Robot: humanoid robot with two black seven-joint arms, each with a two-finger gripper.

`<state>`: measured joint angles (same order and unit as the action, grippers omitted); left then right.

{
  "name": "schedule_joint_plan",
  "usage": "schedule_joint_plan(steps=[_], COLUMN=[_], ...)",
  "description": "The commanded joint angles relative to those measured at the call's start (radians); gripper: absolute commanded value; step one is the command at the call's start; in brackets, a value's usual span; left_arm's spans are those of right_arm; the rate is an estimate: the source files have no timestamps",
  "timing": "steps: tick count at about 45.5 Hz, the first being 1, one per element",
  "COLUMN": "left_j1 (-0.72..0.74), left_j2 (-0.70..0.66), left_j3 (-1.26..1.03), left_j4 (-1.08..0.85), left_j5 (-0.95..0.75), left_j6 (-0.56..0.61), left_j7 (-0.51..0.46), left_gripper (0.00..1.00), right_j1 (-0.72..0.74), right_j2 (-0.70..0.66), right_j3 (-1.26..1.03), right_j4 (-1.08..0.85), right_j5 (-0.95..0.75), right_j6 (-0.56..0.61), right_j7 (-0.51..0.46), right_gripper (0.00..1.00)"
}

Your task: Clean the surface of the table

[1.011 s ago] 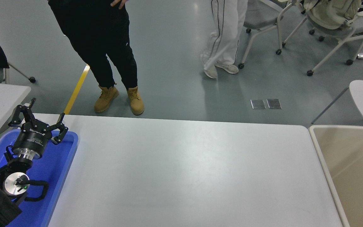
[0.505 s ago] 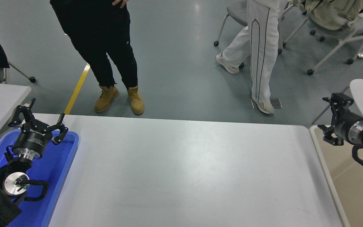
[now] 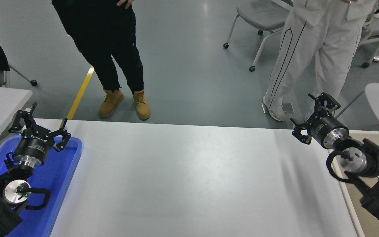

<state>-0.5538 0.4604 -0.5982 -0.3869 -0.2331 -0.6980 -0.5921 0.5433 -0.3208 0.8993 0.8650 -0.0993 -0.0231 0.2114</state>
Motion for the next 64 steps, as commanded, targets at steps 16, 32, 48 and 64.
schedule_joint_plan(steps=[16,32,48,64], left_j1=[0.0,0.0,0.0,0.0], left_j2=[0.0,0.001,0.0,0.0], left_j3=[0.0,0.0,0.0,0.0], left_j4=[-0.001,-0.001,0.0,0.0], left_j5=[0.0,0.0,0.0,0.0], left_j6=[0.0,0.0,0.0,0.0], left_j7=[0.0,0.0,0.0,0.0], left_gripper=[1.0,1.0,1.0,1.0], right_j1=[-0.048,-0.01,0.004,0.006], right_j2=[0.117,0.12,0.123,0.123], right_j3=[0.032,0.026,0.007,-0.014], right_j4=[-0.113,-0.104,-0.112,-0.104], right_j5=[-0.011,-0.054,-0.059,-0.057], right_j6=[-0.003,0.002,0.002,0.0], right_j7=[0.137,0.137,0.137,0.137], right_gripper=[1.0,1.0,1.0,1.0])
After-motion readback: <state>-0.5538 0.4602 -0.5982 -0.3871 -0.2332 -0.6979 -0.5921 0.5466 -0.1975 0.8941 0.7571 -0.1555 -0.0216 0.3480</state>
